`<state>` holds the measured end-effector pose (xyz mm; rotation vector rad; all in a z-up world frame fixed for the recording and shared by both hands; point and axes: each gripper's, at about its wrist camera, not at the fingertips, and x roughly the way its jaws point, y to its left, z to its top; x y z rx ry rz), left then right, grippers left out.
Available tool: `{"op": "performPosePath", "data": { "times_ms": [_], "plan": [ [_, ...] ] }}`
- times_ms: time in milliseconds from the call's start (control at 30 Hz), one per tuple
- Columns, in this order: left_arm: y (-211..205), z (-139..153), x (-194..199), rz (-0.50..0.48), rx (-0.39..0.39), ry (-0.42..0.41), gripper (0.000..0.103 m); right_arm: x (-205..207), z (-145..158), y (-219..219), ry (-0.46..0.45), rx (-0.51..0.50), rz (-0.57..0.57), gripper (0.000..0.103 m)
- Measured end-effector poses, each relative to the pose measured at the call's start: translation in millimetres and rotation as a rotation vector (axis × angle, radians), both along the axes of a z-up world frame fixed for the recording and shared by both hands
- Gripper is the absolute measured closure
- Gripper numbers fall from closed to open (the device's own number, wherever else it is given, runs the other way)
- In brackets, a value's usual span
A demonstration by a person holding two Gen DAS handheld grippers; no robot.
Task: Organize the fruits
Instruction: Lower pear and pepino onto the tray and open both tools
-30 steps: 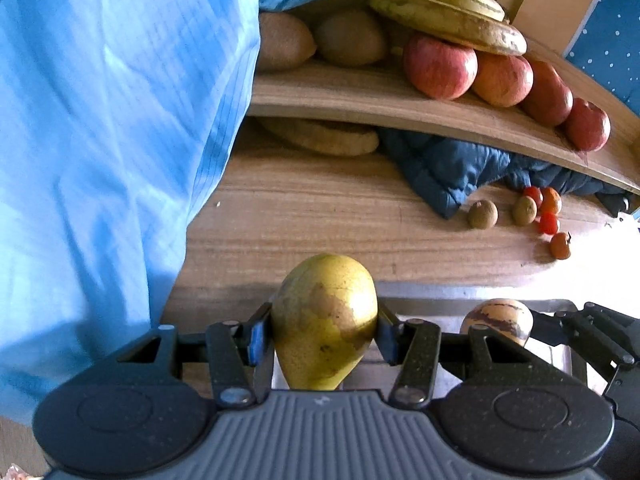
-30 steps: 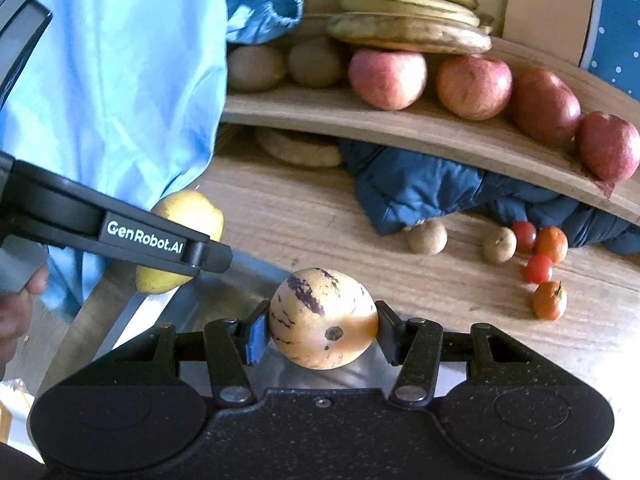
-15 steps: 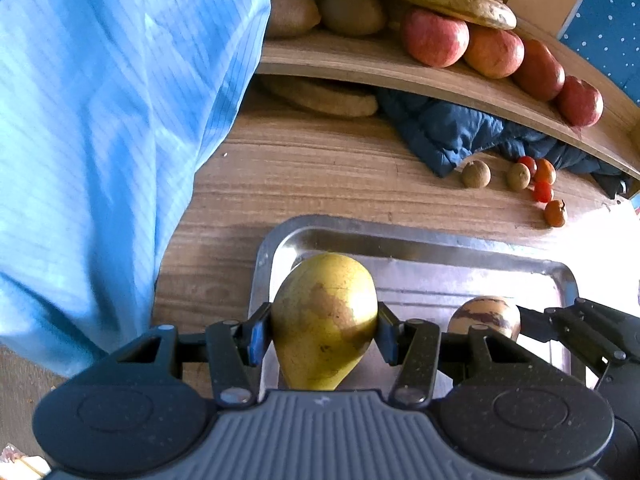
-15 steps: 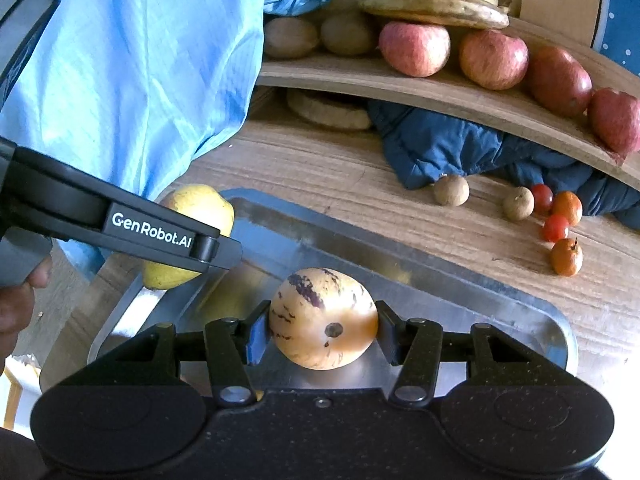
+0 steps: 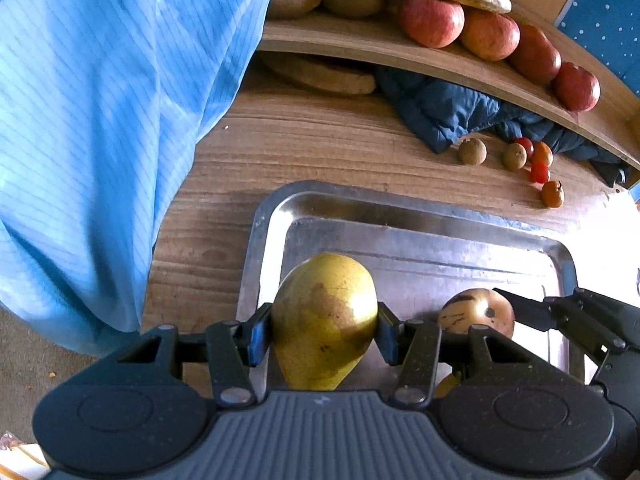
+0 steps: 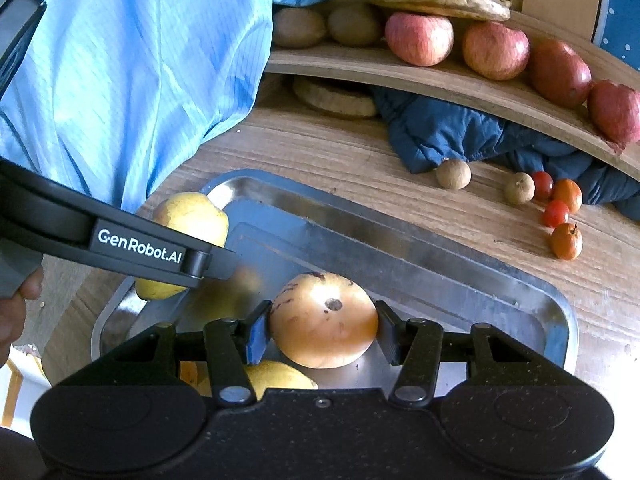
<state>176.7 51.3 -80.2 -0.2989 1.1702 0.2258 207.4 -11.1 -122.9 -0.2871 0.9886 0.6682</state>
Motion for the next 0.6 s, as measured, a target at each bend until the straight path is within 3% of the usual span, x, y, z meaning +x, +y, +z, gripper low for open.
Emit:
{"op": "performPosePath", "data": {
  "times_ms": [333,600],
  "plan": [
    [-5.7,1.3,-6.7,0.004,0.003,0.007,0.045,-4.5,2.3,-4.2,-0.008,0.006,0.005,0.047],
    [-12.6,8.0,-13.5,0.015,0.022,-0.017,0.044,-9.1,6.6,-12.3,-0.018,0.018,0.010,0.041]
  ]
}}
